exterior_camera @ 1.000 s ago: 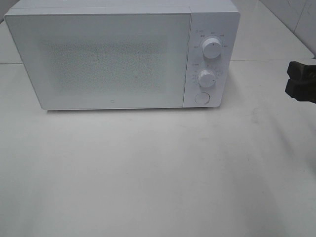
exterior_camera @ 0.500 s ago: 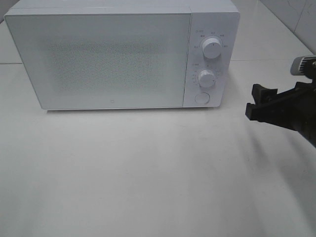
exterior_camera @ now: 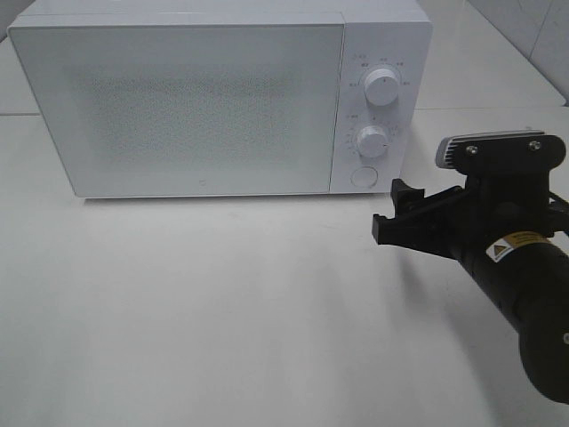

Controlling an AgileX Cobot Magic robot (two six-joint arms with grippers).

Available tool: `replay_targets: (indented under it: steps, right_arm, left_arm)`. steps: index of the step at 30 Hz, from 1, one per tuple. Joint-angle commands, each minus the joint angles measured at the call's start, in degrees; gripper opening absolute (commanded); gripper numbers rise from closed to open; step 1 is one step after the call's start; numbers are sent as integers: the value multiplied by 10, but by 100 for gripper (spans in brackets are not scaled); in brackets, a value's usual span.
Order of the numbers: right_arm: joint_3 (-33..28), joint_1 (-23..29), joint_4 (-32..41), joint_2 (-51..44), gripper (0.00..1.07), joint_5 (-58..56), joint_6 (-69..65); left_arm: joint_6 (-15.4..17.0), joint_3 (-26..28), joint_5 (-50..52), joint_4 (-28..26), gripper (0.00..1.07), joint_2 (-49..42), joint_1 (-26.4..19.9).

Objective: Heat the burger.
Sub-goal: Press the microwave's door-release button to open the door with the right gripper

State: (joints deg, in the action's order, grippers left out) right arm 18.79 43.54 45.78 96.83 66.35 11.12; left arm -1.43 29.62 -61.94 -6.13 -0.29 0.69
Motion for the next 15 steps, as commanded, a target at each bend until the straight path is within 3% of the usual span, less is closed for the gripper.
replay_targets:
  steps: [1, 15]
  right_arm:
    - [28, 26, 19, 22, 75, 10, 17]
    - [75, 60, 64, 59, 75, -2, 20]
  left_arm:
    - [1, -1, 6, -1, 100, -7, -1]
    - [1, -1, 6, -1, 100, -3, -1]
